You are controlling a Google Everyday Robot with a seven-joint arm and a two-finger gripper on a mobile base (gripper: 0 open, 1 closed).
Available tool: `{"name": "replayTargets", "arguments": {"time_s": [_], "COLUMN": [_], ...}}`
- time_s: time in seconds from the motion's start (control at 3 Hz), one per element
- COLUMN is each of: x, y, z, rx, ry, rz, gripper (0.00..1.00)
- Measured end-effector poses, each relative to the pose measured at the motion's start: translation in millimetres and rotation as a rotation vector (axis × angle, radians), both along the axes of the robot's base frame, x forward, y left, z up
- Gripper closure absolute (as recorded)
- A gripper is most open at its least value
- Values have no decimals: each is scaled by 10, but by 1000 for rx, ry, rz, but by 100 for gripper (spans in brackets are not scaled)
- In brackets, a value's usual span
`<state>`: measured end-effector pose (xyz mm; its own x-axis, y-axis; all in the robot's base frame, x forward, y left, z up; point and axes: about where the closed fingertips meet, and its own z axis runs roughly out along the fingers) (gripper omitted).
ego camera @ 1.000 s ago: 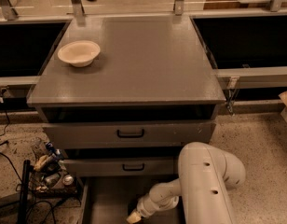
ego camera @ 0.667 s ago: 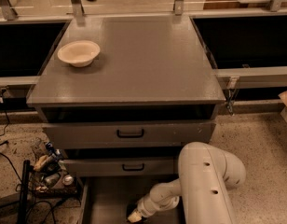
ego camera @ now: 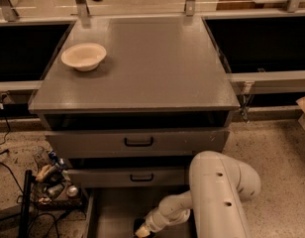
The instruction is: Pick sponge from bottom drawer and place on counter
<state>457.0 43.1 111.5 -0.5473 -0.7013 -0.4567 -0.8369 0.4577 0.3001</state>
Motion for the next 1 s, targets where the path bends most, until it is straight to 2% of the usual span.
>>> {"name": "replayTargets", "arguments": {"time_s": [0.33,0.67,1.0], "x": [0,29,84], "y": [0,-14,4], "z": [0,159,598], "rx": [0,1,-18], "ry": [0,23,-15], "rz": [0,11,42], "gripper": [100,100,100]}}
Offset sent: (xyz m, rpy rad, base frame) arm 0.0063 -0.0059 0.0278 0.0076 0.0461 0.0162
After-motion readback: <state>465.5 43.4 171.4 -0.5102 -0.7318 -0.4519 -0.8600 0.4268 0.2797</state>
